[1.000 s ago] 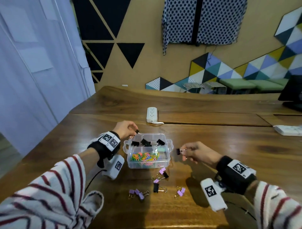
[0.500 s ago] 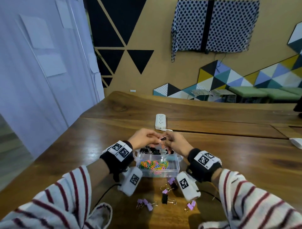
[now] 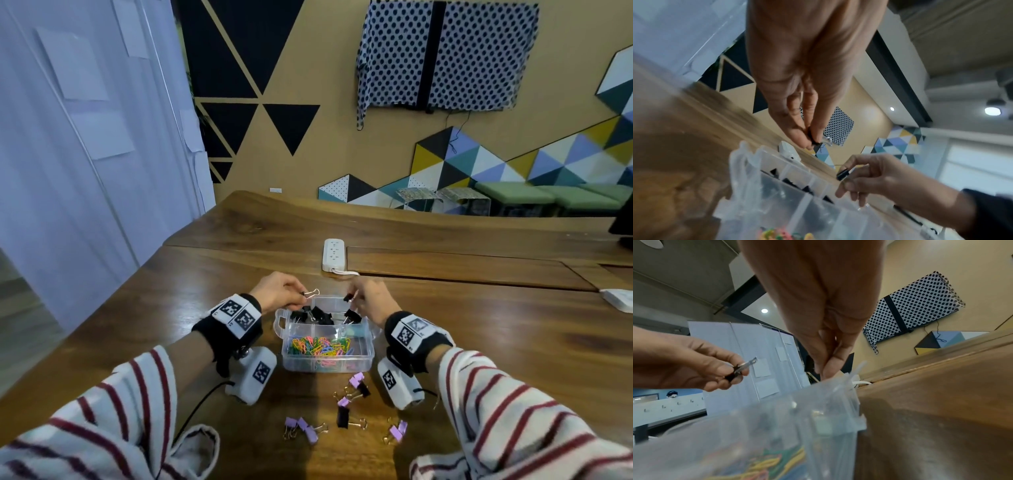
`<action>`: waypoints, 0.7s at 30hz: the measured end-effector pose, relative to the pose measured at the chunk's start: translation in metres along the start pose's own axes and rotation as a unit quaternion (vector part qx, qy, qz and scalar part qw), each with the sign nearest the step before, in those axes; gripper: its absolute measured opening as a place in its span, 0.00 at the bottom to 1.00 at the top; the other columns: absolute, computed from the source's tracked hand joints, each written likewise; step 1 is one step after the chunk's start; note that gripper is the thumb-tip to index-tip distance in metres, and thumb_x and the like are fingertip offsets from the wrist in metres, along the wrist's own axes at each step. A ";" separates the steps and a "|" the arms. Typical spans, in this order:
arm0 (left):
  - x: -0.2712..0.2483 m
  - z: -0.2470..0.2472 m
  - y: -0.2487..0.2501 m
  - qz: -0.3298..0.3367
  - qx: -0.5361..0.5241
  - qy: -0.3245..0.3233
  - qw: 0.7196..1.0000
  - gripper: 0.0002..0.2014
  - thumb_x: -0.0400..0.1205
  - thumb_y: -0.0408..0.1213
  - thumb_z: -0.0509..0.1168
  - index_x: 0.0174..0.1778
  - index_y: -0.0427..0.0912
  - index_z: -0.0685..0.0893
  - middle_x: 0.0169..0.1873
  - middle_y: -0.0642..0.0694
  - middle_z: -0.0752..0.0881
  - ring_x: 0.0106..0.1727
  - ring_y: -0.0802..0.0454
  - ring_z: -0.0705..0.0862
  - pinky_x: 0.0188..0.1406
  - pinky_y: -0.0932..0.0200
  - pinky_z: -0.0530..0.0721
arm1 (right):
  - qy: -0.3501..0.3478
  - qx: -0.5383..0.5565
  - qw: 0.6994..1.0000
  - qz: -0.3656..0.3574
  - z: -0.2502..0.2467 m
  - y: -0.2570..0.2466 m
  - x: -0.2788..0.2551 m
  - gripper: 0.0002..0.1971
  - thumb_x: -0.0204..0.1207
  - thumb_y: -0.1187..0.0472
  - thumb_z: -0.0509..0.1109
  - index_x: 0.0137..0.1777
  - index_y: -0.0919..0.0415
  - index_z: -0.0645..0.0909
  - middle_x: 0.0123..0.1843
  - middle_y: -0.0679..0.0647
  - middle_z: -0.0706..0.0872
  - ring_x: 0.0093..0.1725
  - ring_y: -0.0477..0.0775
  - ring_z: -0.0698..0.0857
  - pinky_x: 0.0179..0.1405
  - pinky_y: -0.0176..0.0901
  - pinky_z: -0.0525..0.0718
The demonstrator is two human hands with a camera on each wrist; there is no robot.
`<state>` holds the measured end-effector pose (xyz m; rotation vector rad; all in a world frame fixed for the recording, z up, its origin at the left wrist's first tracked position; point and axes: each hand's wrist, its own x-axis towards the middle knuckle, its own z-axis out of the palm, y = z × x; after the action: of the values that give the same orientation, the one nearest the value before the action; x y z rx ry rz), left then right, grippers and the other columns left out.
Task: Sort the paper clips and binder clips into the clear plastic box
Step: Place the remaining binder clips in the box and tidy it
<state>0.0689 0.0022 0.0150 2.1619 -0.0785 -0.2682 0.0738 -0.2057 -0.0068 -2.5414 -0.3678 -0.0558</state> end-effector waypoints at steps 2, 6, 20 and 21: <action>0.000 0.004 0.000 0.003 0.056 0.018 0.998 0.11 0.76 0.29 0.69 0.54 0.35 0.84 0.46 0.41 0.89 0.35 0.60 0.84 0.31 0.76 0.84 | -0.016 0.002 1.000 -0.001 0.001 0.001 -0.001 0.09 0.75 0.76 0.60 0.49 0.70 0.81 0.49 0.67 0.89 0.47 0.60 0.88 0.52 0.54 0.87; -0.007 0.008 0.001 0.032 0.158 0.006 0.987 0.15 0.77 0.30 0.69 0.60 0.38 0.84 0.57 0.40 0.87 0.42 0.56 0.84 0.27 0.80 0.81 | -0.049 -0.015 0.998 -0.023 -0.003 -0.001 -0.014 0.08 0.77 0.71 0.63 0.53 0.67 0.80 0.52 0.63 0.87 0.52 0.58 0.87 0.57 0.50 0.85; -0.148 0.043 -0.034 0.030 0.377 -0.206 0.903 0.41 0.69 0.54 0.72 0.75 0.49 0.62 0.58 0.50 0.67 0.61 0.54 0.72 0.56 0.62 0.74 | -0.279 -0.189 0.942 0.008 -0.014 0.024 -0.150 0.35 0.66 0.36 0.66 0.67 0.57 0.65 0.60 0.52 0.74 0.52 0.51 0.75 0.59 0.47 0.78; -0.149 0.049 -0.036 0.042 0.374 -0.195 0.906 0.41 0.68 0.54 0.73 0.74 0.49 0.62 0.56 0.50 0.65 0.61 0.53 0.72 0.54 0.63 0.73 | -0.276 -0.179 0.944 0.010 -0.010 0.020 -0.152 0.34 0.67 0.38 0.68 0.67 0.58 0.65 0.57 0.51 0.73 0.51 0.50 0.74 0.58 0.46 0.77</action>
<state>-0.0886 0.0061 -0.0173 2.8185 -0.5851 -0.7111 -0.0661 -0.2650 -0.0273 -2.8896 -0.5891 0.6669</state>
